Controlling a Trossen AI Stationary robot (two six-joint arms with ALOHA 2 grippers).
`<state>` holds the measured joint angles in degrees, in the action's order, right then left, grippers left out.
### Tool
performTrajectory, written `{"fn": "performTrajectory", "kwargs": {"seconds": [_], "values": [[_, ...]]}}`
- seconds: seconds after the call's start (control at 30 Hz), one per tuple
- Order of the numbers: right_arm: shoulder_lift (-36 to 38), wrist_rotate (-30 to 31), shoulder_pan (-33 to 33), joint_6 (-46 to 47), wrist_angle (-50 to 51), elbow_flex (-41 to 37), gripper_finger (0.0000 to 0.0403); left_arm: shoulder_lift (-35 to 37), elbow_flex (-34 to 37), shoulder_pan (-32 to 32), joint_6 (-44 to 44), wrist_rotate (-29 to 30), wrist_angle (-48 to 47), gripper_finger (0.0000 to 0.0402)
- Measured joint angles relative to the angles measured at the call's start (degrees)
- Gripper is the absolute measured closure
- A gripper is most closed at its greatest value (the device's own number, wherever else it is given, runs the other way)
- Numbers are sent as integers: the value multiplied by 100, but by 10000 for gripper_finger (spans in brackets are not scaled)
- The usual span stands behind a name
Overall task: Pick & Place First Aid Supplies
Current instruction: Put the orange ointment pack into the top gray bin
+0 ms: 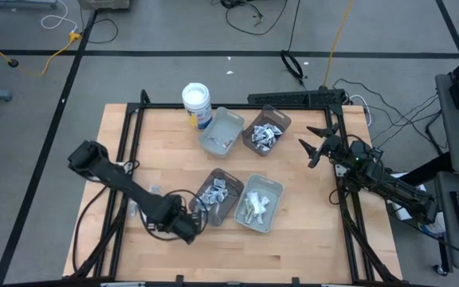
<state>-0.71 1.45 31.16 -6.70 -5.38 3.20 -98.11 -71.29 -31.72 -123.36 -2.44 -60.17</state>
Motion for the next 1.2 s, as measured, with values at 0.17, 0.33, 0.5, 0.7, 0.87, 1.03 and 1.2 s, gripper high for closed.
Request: {"fn": "performTrajectory", "kwargs": {"seconds": [0.17,0.33,0.5,0.7,0.87,1.03,1.2], "values": [[0,0,-1,0,2,1,140,-469,-2,-73,-159,2,282,165],[-2,-2,0,0,0,2,140,-896,-2,-136,-199,4,627,165],[-1,0,-1,0,2,2,140,-1167,-6,-224,-356,71,711,165],[-1,0,-1,0,2,1,140,-1199,-11,-253,-305,161,694,166],[-1,0,-1,0,2,0,140,-1202,-11,-298,-296,147,654,206],[0,0,-1,-1,2,0,140,-1209,-11,-406,-279,68,646,293],[0,0,0,0,2,2,140,-1219,-7,-517,-360,-39,648,381]]}}
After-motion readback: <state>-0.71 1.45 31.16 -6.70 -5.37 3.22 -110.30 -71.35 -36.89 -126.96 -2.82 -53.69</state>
